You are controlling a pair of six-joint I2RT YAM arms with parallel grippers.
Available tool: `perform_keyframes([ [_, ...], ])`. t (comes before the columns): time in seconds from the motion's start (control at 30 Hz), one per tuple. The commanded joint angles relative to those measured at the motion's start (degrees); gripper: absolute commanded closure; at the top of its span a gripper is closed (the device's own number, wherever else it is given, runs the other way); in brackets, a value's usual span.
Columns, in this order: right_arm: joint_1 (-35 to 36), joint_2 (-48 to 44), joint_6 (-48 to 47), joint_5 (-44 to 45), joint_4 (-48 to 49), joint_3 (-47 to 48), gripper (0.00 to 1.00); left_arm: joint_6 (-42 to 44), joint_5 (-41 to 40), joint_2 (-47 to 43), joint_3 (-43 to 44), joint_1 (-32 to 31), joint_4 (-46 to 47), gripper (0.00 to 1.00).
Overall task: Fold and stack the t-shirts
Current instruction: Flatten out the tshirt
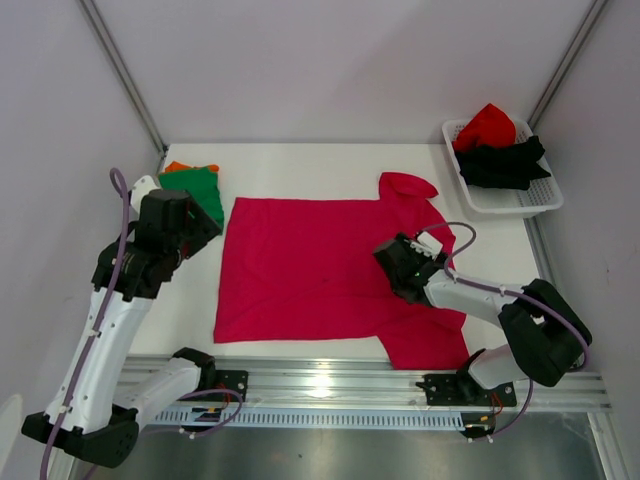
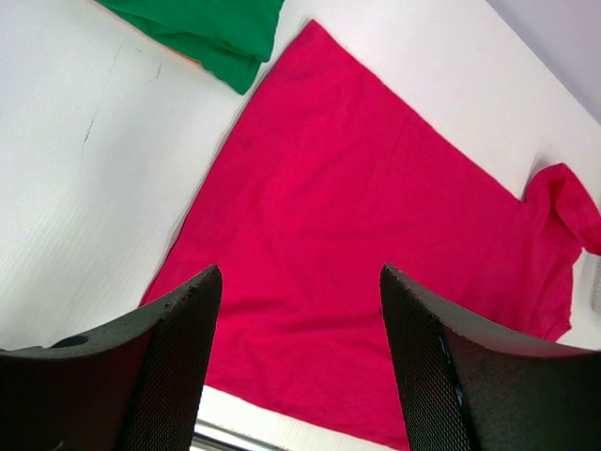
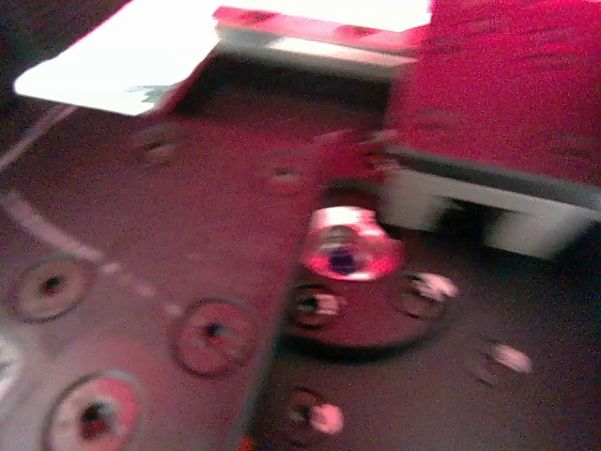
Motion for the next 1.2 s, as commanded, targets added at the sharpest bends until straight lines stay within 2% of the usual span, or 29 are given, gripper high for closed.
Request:
perform_keyframes([
  [0.0,-0.7,0.2,-11.9,5.9,10.8,2.5,0.16,1.9,1.1,0.6,-1.2,0.6,2.2,0.28],
  [0.1,-3.3,3.8,-16.6,4.0,11.4,8.8,0.14,2.3,1.6,1.3,-1.3,0.6,2.7,0.28],
  [0.13,-4.5,4.9,-17.2,2.5,11.1,10.6,0.10,2.4,1.6,1.6,-1.4,0.6,2.7,0.28],
  [0.23,-9.6,9.6,-15.3,-2.4,9.9,17.7,0.03,2.8,1.9,1.6,-1.5,0.6,3.0,0.28],
  [0.3,-11.9,12.0,-15.0,-7.7,13.2,20.3,0.02,3.1,2.0,1.2,-2.4,0.6,3.8,0.28],
  [0.4,-16.2,15.3,-12.4,-16.1,17.9,23.0,0.02,5.1,3.1,-1.1,-5.4,0.6,7.7,0.24],
  [0.43,-17.5,16.3,-12.3,-17.9,18.4,25.2,0.01,5.3,3.2,-1.9,-6.3,0.6,8.7,0.16],
  [0.53,-18.4,19.6,-13.1,-22.7,19.7,28.8,0.01,6.5,3.7,-5.0,-9.6,0.6,13.7,0.14],
  [0.9,-21.0,22.2,-16.9,-38.6,30.7,27.5,0.01,8.4,11.3,-1.5,-10.0,0.7,18.1,0.14],
  [1.03,-22.0,22.4,-17.3,-39.2,30.0,28.1,0.05,8.6,11.3,0.0,-9.7,0.7,18.4,0.14],
  [1.17,-23.4,22.6,-10.6,-35.6,24.5,28.2,0.05,8.5,12.0,1.2,-9.8,0.7,18.7,0.14],
])
